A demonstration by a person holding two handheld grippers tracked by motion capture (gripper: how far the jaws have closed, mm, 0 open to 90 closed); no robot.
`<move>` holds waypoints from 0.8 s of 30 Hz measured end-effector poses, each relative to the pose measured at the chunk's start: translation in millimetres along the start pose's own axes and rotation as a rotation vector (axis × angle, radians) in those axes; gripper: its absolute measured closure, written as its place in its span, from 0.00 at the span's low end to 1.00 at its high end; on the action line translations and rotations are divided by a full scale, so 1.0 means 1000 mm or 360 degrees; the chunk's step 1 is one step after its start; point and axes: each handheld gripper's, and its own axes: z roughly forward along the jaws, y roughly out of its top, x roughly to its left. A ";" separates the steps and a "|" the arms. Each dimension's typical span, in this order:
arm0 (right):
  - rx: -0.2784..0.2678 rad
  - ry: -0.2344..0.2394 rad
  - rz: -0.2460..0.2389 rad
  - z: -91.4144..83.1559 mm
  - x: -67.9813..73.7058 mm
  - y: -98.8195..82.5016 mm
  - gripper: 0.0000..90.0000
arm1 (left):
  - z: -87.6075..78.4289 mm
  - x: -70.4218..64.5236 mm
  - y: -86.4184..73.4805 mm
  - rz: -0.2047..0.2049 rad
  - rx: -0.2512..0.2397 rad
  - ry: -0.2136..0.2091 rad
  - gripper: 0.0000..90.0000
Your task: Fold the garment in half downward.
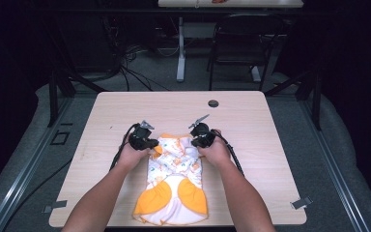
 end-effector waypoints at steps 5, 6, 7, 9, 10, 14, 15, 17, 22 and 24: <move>-0.0037 -0.0018 -0.0056 -0.010 0.003 0.005 0.97 | -0.011 0.002 0.005 0.0001 -0.0027 0.0022 0.94; -0.0042 -0.0016 -0.0058 -0.013 0.004 0.006 0.97 | -0.013 0.002 0.006 0.0003 -0.0032 0.0029 0.94; -0.0051 -0.0009 -0.0068 -0.016 0.004 0.006 0.97 | -0.014 0.002 0.006 0.0006 -0.0039 0.0032 0.94; -0.0065 -0.0007 -0.0073 -0.020 0.005 0.007 0.97 | -0.018 0.001 0.006 0.0021 -0.0046 0.0035 0.94; -0.0071 -0.0003 -0.0078 -0.021 0.005 0.007 0.97 | -0.019 0.000 0.007 0.0021 -0.0054 0.0036 0.94; -0.0090 -0.0025 -0.0114 -0.028 0.008 0.007 0.98 | -0.028 -0.003 0.009 0.0058 -0.0083 0.0046 0.94; -0.0098 -0.0027 -0.0126 -0.030 0.008 0.007 0.97 | -0.030 -0.003 0.010 0.0061 -0.0082 0.0045 0.94; -0.0115 -0.0029 -0.0144 -0.034 0.010 0.008 0.97 | -0.035 -0.004 0.012 0.0067 -0.0093 0.0052 0.94; -0.0160 -0.0038 -0.0150 -0.044 0.010 0.008 0.97 | -0.047 -0.006 0.018 0.0099 -0.0127 0.0077 0.94; -0.0185 -0.0045 -0.0149 -0.050 0.011 0.009 0.97 | -0.052 -0.006 0.020 0.0104 -0.0146 0.0085 0.94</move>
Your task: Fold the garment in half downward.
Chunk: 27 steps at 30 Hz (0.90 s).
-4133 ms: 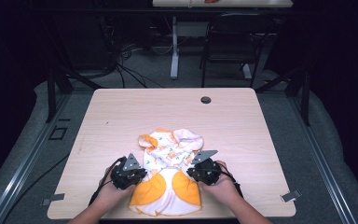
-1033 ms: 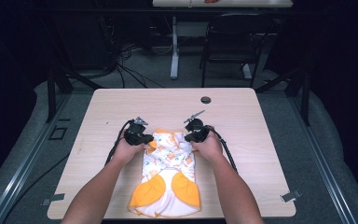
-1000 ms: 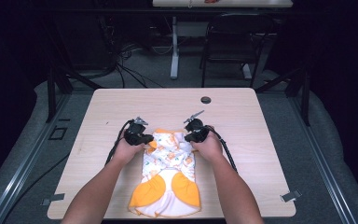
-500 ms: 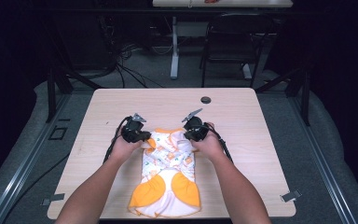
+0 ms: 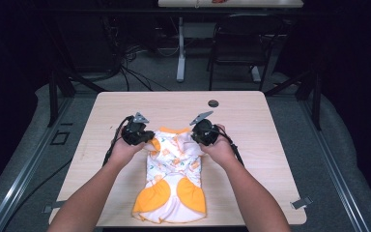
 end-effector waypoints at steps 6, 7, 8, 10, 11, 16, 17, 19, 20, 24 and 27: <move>-0.0034 -0.0024 -0.0024 -0.010 0.001 0.008 0.97 | -0.009 0.000 0.009 0.0030 -0.0018 0.0027 0.94; -0.0033 -0.0029 -0.0037 -0.012 0.001 0.010 0.97 | -0.011 0.000 0.010 0.0032 -0.0037 0.0033 0.94; -0.0036 -0.0039 -0.0045 -0.014 0.001 0.012 0.97 | -0.013 0.001 0.011 0.0026 -0.0042 0.0039 0.94; -0.0060 -0.0042 -0.0036 -0.017 0.000 0.015 0.97 | -0.015 0.001 0.014 0.0029 -0.0053 0.0047 0.94; -0.0057 -0.0053 -0.0047 -0.019 -0.001 0.017 0.97 | -0.017 0.002 0.015 0.0030 -0.0056 0.0047 0.94; -0.0086 -0.0085 -0.0064 -0.028 -0.003 0.025 0.97 | -0.023 0.002 0.023 0.0043 -0.0090 0.0072 0.94; -0.0091 -0.0094 -0.0063 -0.029 -0.004 0.027 0.97 | -0.024 0.002 0.025 0.0046 -0.0101 0.0076 0.94; -0.0105 -0.0104 -0.0067 -0.032 -0.004 0.030 0.97 | -0.026 0.003 0.028 0.0054 -0.0107 0.0090 0.94; -0.0112 -0.0111 -0.0073 -0.033 -0.004 0.032 0.97 | -0.028 0.003 0.031 0.0063 -0.0123 0.0107 0.94; -0.0168 -0.0143 -0.0092 -0.043 -0.005 0.039 0.97 | -0.036 0.004 0.037 0.0084 -0.0179 0.0126 0.94; -0.0194 -0.0147 -0.0107 -0.047 -0.003 0.038 0.97 | -0.038 0.002 0.032 0.0106 -0.0181 0.0112 0.94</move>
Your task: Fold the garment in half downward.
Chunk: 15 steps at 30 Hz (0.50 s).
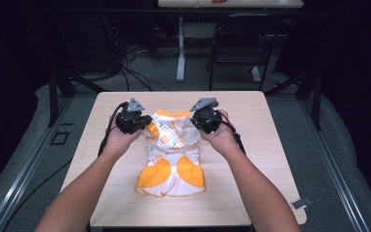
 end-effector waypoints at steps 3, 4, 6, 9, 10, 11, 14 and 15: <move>0.0008 0.0019 -0.0025 0.000 0.004 -0.007 0.97 | 0.001 -0.004 -0.009 0.0003 0.0008 -0.0010 0.94; 0.0017 0.0029 -0.0032 0.001 0.005 -0.009 0.97 | 0.001 -0.006 -0.012 0.0008 0.0009 -0.0011 0.94; 0.0025 0.0034 -0.0036 0.002 0.008 -0.014 0.97 | 0.002 -0.009 -0.016 0.0020 0.0014 -0.0021 0.94; 0.0028 0.0046 -0.0057 0.001 0.012 -0.019 0.97 | 0.001 -0.012 -0.021 0.0030 0.0017 -0.0037 0.94; 0.0029 0.0044 -0.0057 0.000 0.013 -0.020 0.97 | 0.001 -0.013 -0.022 0.0034 0.0014 -0.0037 0.94; 0.0025 0.0054 -0.0055 0.000 0.014 -0.022 0.97 | 0.000 -0.014 -0.023 0.0036 0.0009 -0.0043 0.94; 0.0028 0.0062 -0.0057 -0.001 0.015 -0.027 0.97 | -0.002 -0.016 -0.025 0.0037 -0.0002 -0.0060 0.94; 0.0030 0.0060 -0.0059 -0.002 0.016 -0.028 0.97 | -0.002 -0.017 -0.027 0.0037 -0.0003 -0.0063 0.94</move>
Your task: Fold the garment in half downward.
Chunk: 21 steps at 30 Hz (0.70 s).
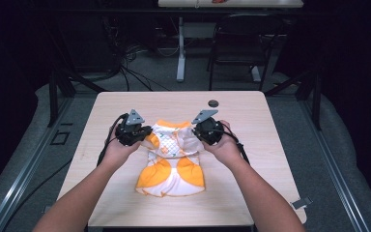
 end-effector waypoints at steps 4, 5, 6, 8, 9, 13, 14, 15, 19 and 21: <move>0.0000 0.0008 -0.0013 -0.001 0.003 -0.002 0.97 | -0.001 -0.003 -0.005 0.0002 0.0006 -0.0008 0.94; 0.0001 0.0017 -0.0011 -0.002 0.004 -0.003 0.97 | -0.002 -0.004 -0.007 0.0001 0.0008 -0.0010 0.94; -0.0003 0.0028 -0.0006 -0.001 0.005 -0.004 0.97 | -0.002 -0.005 -0.008 0.0000 0.0010 -0.0017 0.94; 0.0025 0.0041 -0.0025 0.000 0.009 -0.008 0.97 | -0.002 -0.007 -0.012 -0.0004 0.0011 -0.0034 0.94; 0.0023 0.0050 -0.0028 0.001 0.011 -0.010 0.97 | -0.003 -0.008 -0.014 -0.0001 0.0017 -0.0042 0.94; 0.0040 0.0056 -0.0054 0.001 0.017 -0.014 0.97 | -0.002 -0.011 -0.021 0.0005 0.0032 -0.0055 0.94; 0.0034 0.0060 -0.0052 0.001 0.019 -0.015 0.97 | -0.002 -0.012 -0.023 -0.0005 0.0027 -0.0061 0.94; 0.0037 0.0062 -0.0062 0.002 0.020 -0.017 0.97 | -0.002 -0.012 -0.024 -0.0004 0.0033 -0.0068 0.94; 0.0050 0.0070 -0.0081 0.003 0.025 -0.020 0.97 | -0.002 -0.015 -0.029 0.0009 0.0048 -0.0087 0.94; 0.0050 0.0063 -0.0091 0.002 0.027 -0.021 0.97 | -0.002 -0.016 -0.031 0.0014 0.0054 -0.0092 0.94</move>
